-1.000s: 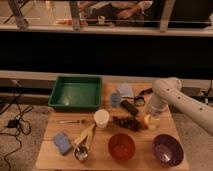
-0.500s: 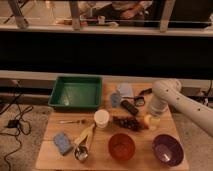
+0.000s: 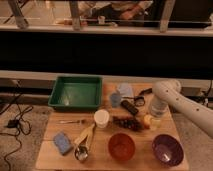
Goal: Place apple in purple bowl
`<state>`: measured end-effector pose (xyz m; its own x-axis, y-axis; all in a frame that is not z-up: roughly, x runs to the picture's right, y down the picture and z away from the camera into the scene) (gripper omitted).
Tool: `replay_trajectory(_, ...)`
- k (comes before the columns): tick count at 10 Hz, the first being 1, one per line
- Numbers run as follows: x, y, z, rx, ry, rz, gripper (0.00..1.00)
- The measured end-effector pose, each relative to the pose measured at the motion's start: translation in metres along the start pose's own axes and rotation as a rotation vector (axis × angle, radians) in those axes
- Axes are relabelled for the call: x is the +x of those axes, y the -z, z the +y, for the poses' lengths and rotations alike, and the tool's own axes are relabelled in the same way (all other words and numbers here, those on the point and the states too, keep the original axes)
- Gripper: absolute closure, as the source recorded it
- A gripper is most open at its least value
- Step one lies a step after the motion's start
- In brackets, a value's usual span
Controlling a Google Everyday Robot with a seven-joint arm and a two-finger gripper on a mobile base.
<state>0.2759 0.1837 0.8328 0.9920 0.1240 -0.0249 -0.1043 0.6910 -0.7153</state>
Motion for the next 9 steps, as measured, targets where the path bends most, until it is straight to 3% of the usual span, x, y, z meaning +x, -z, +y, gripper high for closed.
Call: replay_trajectory(9,0.0053,-0.0060,-0.0038,-0.017,0.013,-0.016,0.20)
